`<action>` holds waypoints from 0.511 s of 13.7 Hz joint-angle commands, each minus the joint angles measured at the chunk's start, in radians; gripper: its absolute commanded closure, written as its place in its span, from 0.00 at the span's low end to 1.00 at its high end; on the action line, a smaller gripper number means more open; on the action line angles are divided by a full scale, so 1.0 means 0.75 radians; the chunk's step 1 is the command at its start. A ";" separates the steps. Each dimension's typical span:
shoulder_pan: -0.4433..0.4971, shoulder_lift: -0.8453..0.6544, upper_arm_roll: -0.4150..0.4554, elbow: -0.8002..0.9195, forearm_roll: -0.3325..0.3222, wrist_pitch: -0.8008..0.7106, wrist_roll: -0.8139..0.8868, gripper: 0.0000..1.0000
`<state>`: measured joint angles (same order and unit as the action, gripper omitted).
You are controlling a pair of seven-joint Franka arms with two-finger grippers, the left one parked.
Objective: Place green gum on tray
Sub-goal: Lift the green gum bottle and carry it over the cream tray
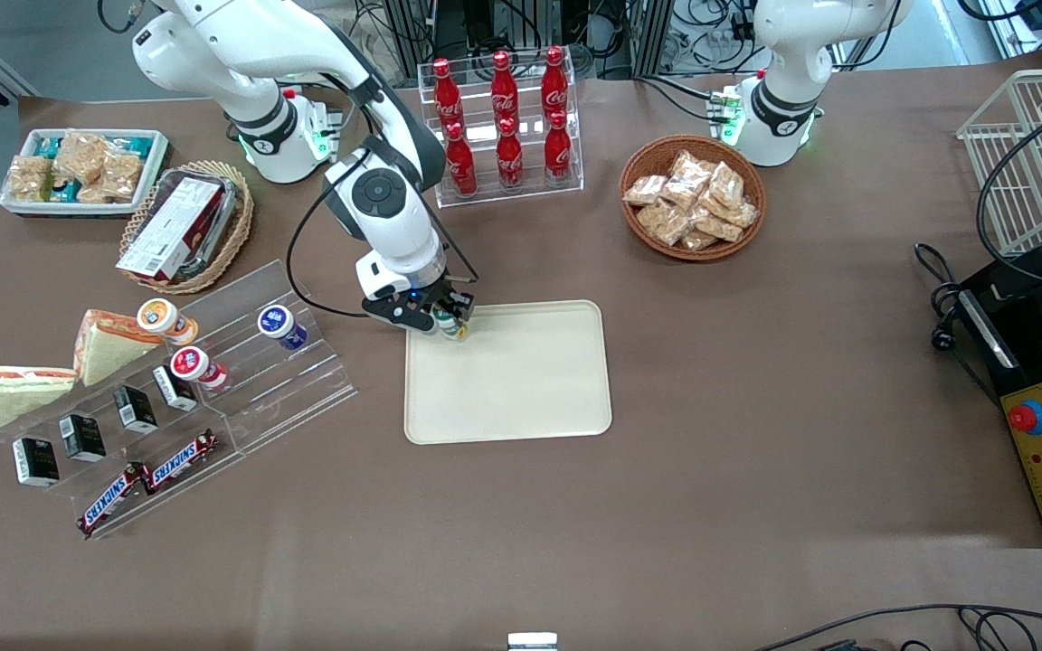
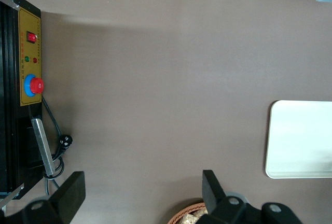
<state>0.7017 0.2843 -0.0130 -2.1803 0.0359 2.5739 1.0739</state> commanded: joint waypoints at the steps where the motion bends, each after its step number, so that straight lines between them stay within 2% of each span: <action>1: -0.005 0.010 -0.005 -0.038 -0.034 0.072 -0.018 0.72; 7: -0.050 0.034 -0.013 -0.050 -0.036 0.074 -0.080 0.72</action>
<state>0.6843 0.2989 -0.0251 -2.2121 0.0230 2.6010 1.0350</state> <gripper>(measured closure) 0.410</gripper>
